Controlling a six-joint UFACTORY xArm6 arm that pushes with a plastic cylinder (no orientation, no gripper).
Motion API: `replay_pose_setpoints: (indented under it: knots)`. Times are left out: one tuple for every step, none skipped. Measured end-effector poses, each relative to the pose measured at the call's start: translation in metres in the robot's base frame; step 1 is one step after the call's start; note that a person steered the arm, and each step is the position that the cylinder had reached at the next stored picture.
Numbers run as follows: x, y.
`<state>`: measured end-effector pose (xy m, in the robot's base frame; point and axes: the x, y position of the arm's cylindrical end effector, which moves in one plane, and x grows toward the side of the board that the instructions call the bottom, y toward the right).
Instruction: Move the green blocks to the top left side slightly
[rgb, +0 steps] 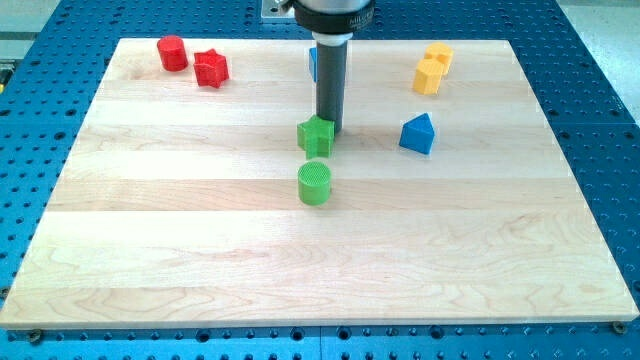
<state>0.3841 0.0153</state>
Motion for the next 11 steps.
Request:
replay_pose_setpoints:
  knots:
    - [0.031,0.033]
    - [0.074,0.058]
    - [0.105,0.035]
    - [0.116,0.009]
    - [0.106,-0.026]
    - [0.093,-0.017]
    - [0.075,0.065]
    - [0.054,0.04]
    - [0.052,-0.011]
    - [0.048,-0.016]
    - [0.081,0.044]
